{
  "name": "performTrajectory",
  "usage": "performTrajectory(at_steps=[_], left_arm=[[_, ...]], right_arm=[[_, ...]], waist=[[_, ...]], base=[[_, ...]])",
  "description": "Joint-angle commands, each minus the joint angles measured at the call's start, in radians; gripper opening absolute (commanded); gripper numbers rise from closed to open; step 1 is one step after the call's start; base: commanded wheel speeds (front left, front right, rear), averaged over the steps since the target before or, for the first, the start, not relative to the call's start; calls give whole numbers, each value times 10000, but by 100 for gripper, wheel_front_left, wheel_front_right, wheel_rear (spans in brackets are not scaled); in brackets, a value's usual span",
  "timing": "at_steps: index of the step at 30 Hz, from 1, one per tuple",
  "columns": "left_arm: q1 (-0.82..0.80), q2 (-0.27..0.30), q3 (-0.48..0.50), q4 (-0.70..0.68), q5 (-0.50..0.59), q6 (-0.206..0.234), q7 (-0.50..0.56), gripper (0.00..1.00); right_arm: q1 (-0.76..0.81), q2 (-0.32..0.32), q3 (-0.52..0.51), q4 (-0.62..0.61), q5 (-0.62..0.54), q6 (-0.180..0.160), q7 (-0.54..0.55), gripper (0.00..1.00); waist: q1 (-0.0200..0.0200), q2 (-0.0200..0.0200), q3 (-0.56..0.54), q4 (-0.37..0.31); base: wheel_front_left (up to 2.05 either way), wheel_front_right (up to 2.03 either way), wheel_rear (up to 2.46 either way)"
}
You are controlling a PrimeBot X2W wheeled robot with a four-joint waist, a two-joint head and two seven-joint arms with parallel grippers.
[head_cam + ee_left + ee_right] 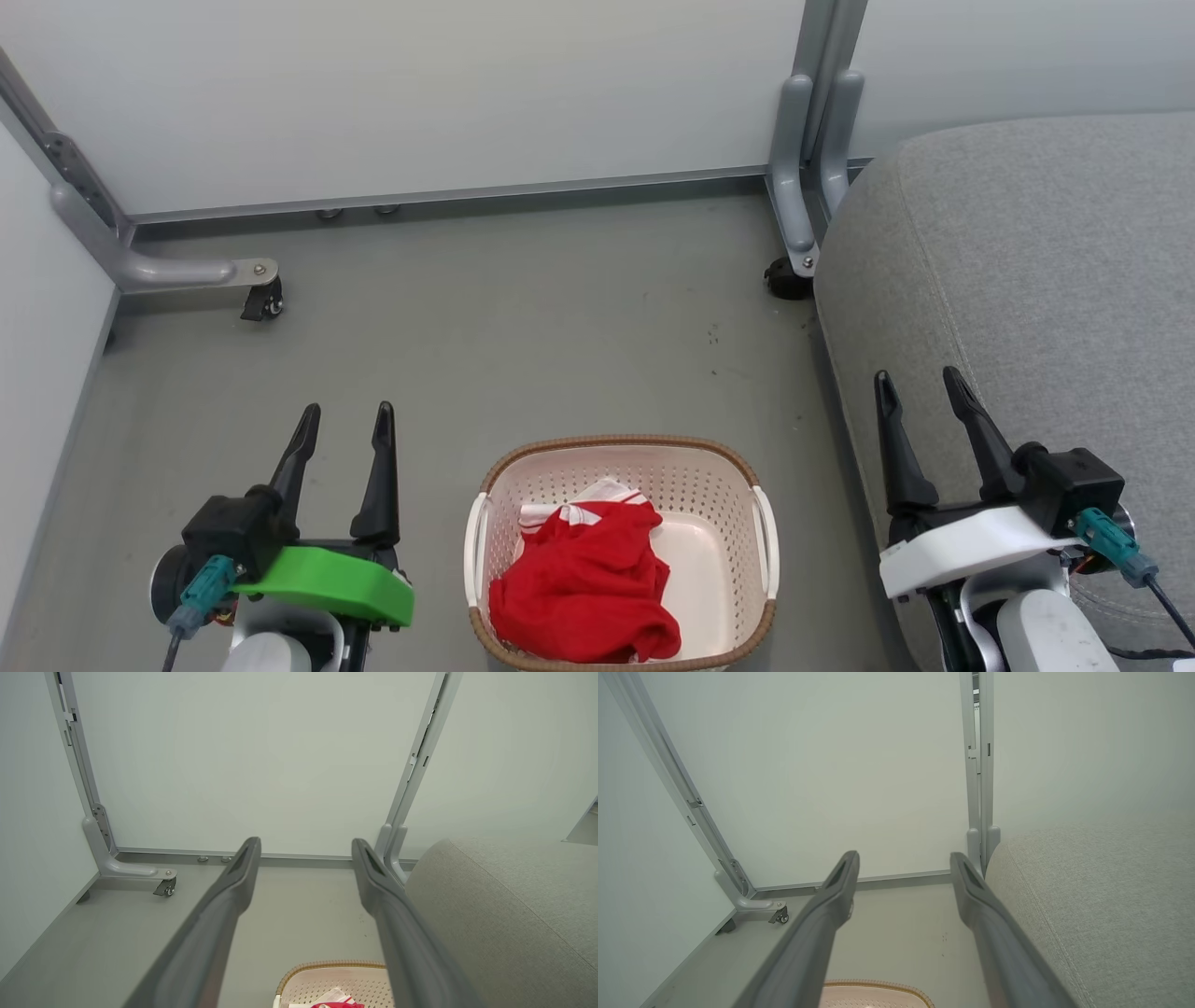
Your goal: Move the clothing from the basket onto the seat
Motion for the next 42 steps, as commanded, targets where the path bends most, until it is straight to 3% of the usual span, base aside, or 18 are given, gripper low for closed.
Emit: performTrajectory(at_steps=[1,19,42], left_arm=[[-9,-20,0,10,234,-48,-95,100],[-17,-77,-34,396,1352,-49,-416,100],[-423,-161,243,624,1591,-48,-400,100]], right_arm=[[99,-50,-4,8,-239,3,-104,100],[148,-57,48,216,-1080,4,-413,100],[-221,-55,-21,105,-1064,2,-392,100]], waist=[[0,0,-1,3],[0,0,-5,25],[0,0,500,-48]], base=[[0,0,0],[0,0,0],[0,0,0]])
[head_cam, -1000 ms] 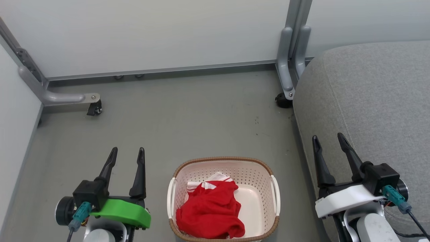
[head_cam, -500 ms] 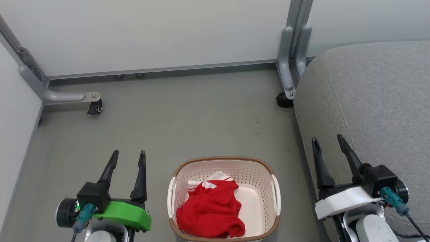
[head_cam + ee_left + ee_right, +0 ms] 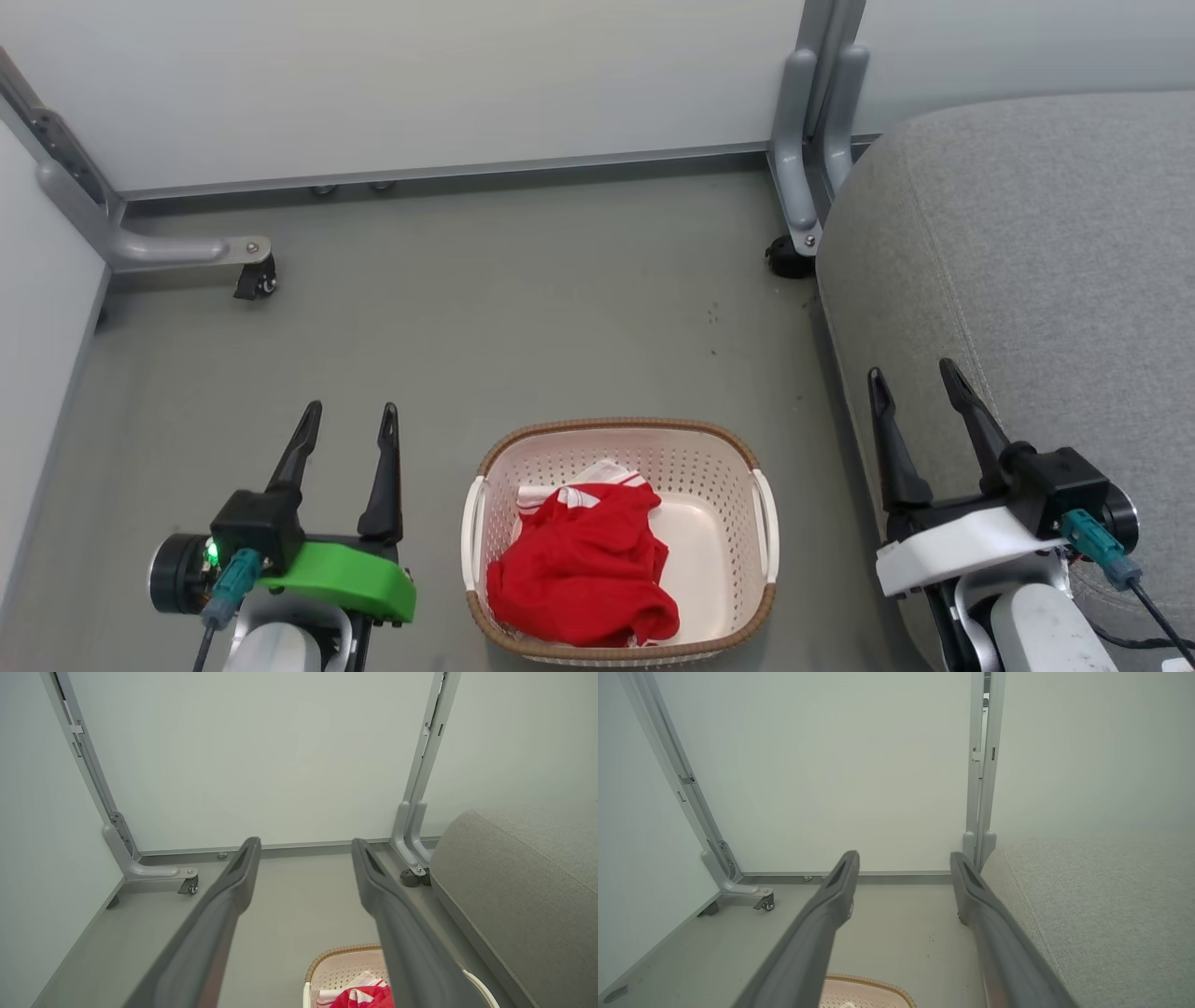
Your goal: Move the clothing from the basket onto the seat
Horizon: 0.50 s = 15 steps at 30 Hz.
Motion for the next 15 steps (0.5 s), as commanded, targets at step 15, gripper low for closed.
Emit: performTrajectory(at_steps=[15], left_arm=[[-2886,9,-1925,2097,475,-35,-20,100]], right_arm=[[-1712,-41,386,-1093,-140,1,-5,100]], waist=[[0,0,3330,-710]], base=[[0,0,0]])
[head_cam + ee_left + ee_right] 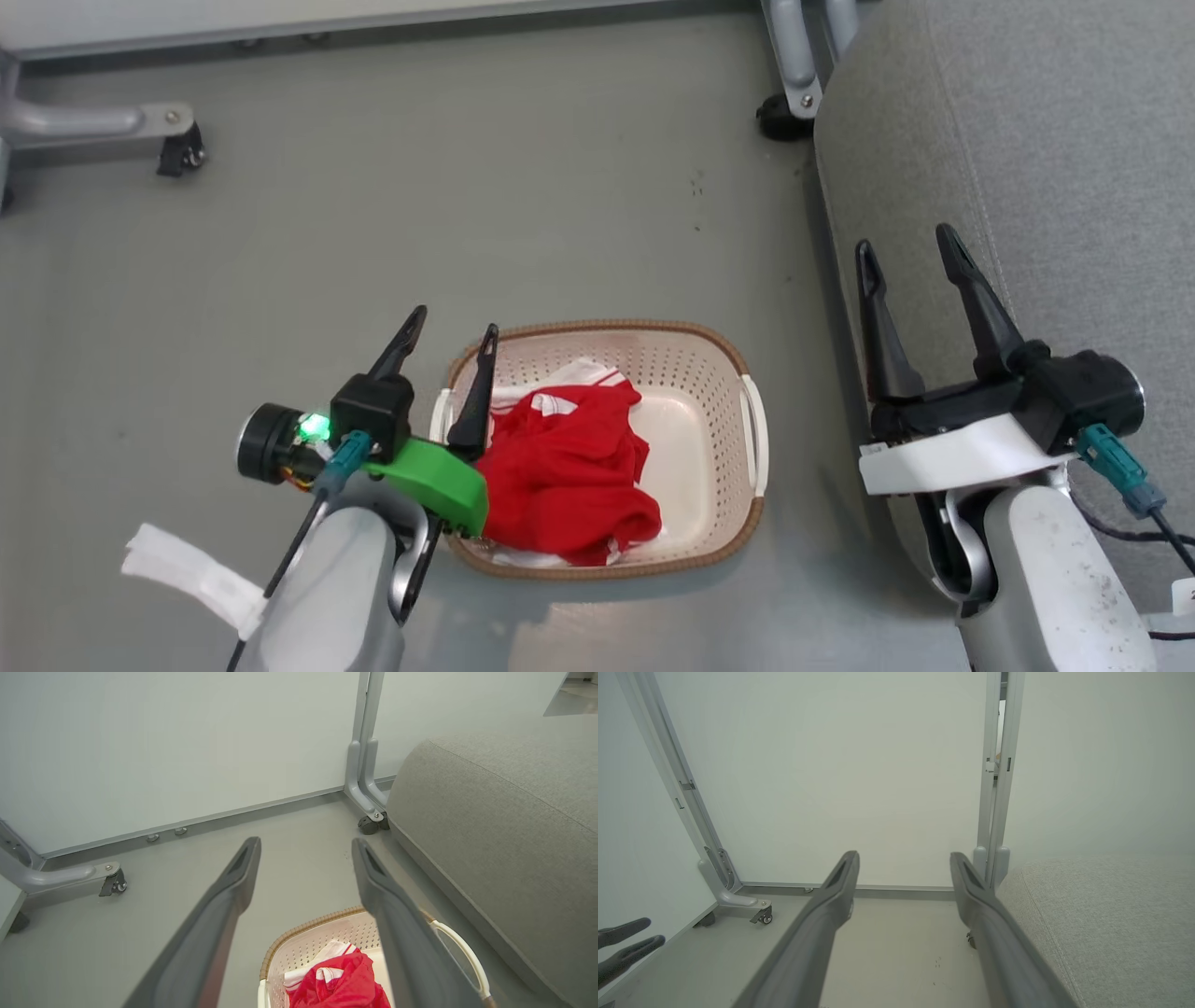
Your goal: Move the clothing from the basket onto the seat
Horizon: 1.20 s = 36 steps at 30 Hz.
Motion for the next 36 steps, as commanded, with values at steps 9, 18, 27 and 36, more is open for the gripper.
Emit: performTrajectory(at_steps=[9,18,27,36], left_arm=[[-2254,55,-1402,2655,843,27,-1,100],[-4017,283,-2101,5262,1599,78,83,100],[-5287,646,-2487,6930,1840,164,562,100],[-5983,1089,-2786,7590,2079,345,1325,100]], right_arm=[[-1366,-30,483,-656,197,1,-37,100],[-2088,-26,814,-1369,518,1,-41,100],[-2500,-20,1058,-1654,1171,1,-43,100],[-2700,-20,1276,-1663,1676,1,-43,100]], waist=[[0,0,3307,-1065],[0,0,5075,-1873],[0,0,6380,-2540],[0,0,6997,-2870]], base=[[0,0,0],[0,0,0],[0,0,0],[0,0,0]])
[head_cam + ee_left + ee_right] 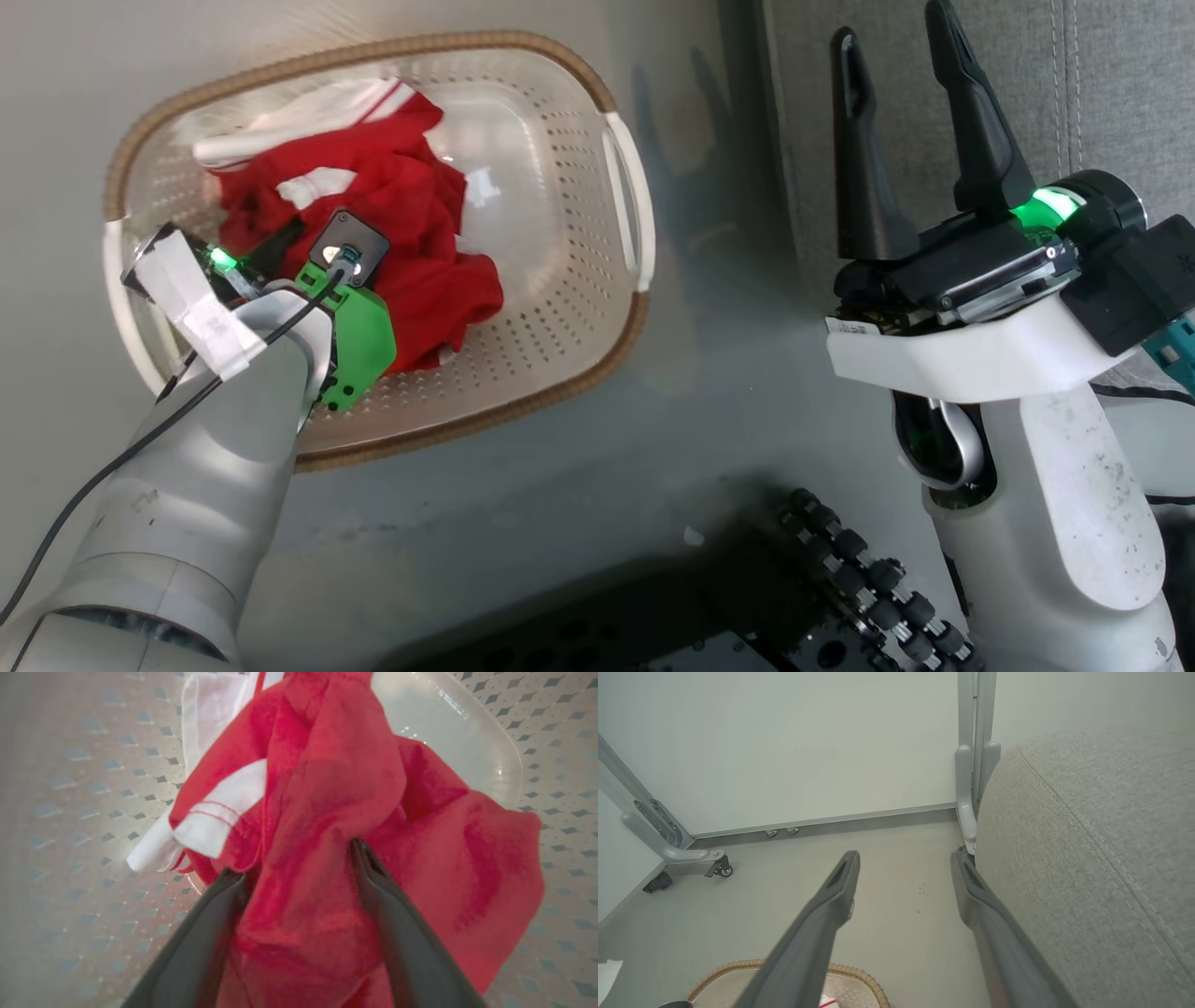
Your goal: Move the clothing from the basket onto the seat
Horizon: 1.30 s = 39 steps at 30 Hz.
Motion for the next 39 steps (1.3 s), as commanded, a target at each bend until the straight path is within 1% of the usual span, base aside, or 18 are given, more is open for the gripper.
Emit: performTrajectory(at_steps=[1,6,7,8,15,18,21,23,29,34,39], left_arm=[[-141,196,-58,133,157,59,207,100],[-306,177,-228,260,146,14,846,100],[-335,170,-260,278,179,9,902,55],[-357,158,-290,297,185,1,976,0],[-442,79,-673,345,311,0,1264,0],[-393,-9,-726,338,246,50,1037,0],[-162,-197,-546,280,-92,50,619,0],[-37,-282,-470,224,-217,24,294,0],[460,-598,-21,14,-1039,-91,-692,0],[914,-811,427,-355,-1850,-183,-1115,0],[1460,-871,658,-1047,-2470,-253,-1264,0]], right_arm=[[-180,-4,42,-19,61,1,-30,100],[-235,-7,56,-8,122,1,-30,100],[-232,-5,55,-5,123,1,-30,100],[-235,-7,49,2,126,1,-30,100],[-291,-8,-4,72,67,1,-30,100],[-256,-8,-44,130,18,1,-30,100],[-130,-10,-80,201,-81,1,-30,100],[-16,-11,-118,259,-184,1,-30,100],[315,-15,-252,444,-460,1,-30,100],[678,-18,-422,581,-776,1,-30,100],[1118,-18,-614,742,-938,1,-31,100]], waist=[[-2,0,463,-435],[-2,0,545,-468],[-2,0,552,-468],[-2,0,552,-467],[-2,0,476,-406],[-2,0,321,-323],[-2,0,-31,-165],[-2,0,-296,-44],[-2,0,-1354,377],[-2,0,-2310,746],[-2,0,-3256,1109]], base=[[0,0,0],[0,0,0],[0,0,0],[0,0,0],[0,0,0],[0,0,0],[0,0,0],[0,0,0],[0,0,0],[0,0,0],[0,0,0]])
